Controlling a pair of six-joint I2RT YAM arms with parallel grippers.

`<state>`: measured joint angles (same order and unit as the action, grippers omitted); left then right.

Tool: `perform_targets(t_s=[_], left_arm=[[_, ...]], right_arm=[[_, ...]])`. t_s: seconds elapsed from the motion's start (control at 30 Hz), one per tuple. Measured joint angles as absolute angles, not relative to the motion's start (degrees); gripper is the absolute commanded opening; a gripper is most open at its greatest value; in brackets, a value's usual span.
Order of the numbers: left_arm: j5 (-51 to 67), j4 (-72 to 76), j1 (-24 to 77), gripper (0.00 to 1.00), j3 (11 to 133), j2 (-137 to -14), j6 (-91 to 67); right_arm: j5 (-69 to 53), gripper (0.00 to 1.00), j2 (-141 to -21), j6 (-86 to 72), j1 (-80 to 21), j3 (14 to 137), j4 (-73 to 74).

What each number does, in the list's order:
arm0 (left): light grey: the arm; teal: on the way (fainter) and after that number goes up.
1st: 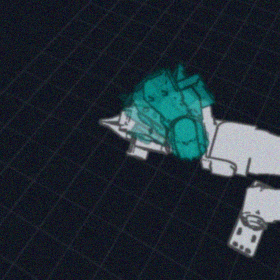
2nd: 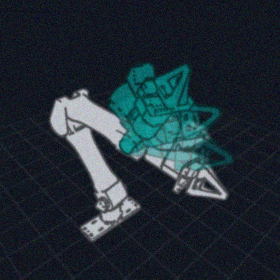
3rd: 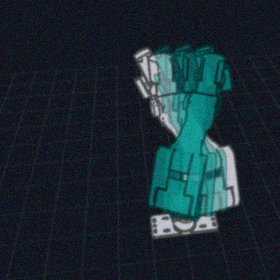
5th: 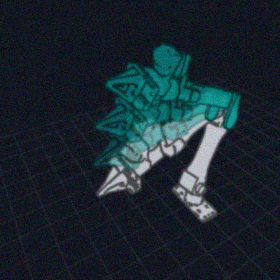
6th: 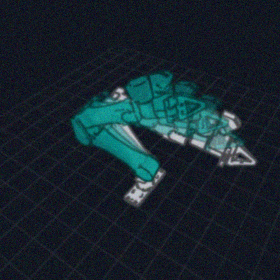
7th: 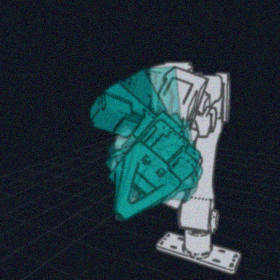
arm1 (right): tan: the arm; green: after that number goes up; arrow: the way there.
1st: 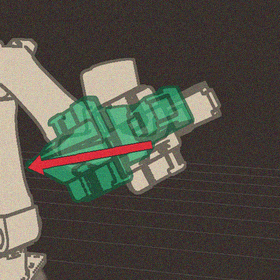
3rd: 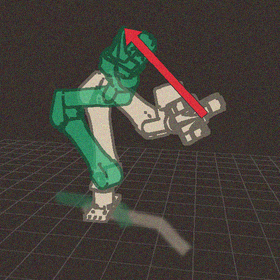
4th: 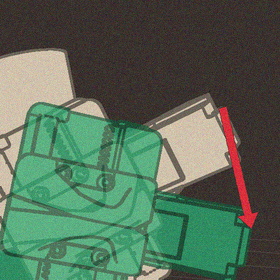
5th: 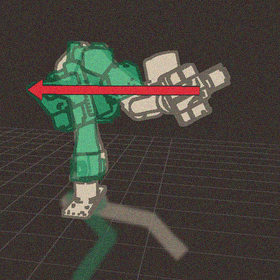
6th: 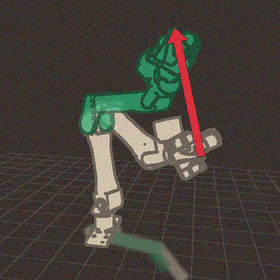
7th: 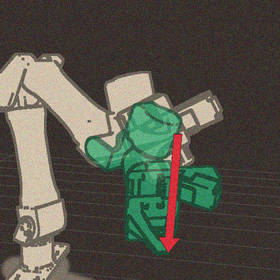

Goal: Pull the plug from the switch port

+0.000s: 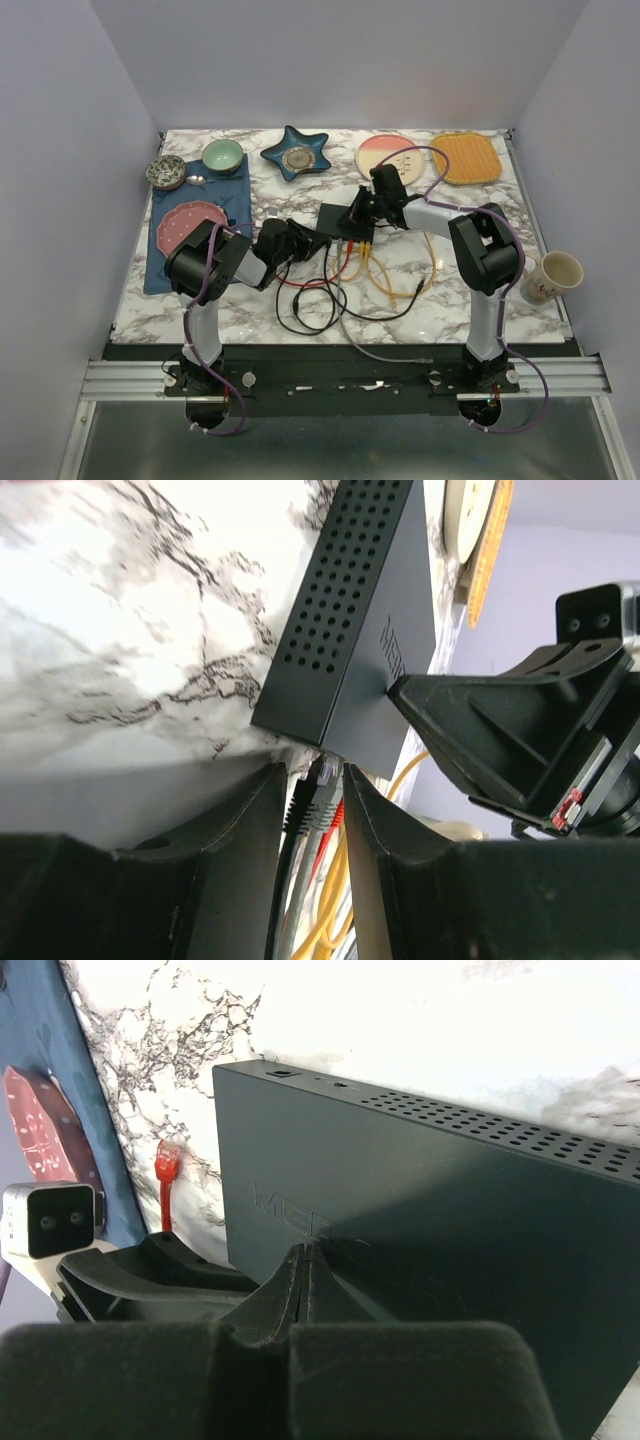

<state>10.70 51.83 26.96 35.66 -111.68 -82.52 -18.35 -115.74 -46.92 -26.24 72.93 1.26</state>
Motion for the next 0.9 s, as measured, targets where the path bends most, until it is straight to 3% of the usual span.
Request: perform_targets(t_s=[0.4,0.7,0.9], left_arm=[[10.46,55.24,26.7,0.46,36.53,-114.08,-83.92],[10.98,55.4,26.74,0.4,37.21,-114.78,-83.83],[11.73,56.69,26.74,0.43,37.45,-115.5,-83.33]], right_arm=[[-18.96,0.01,-116.16,-47.18,-26.22,72.88,0.36],[-19.0,0.01,-116.38,-47.57,-26.13,72.88,-0.21],[-19.03,0.01,-116.38,-47.59,-26.13,72.88,-0.23]])
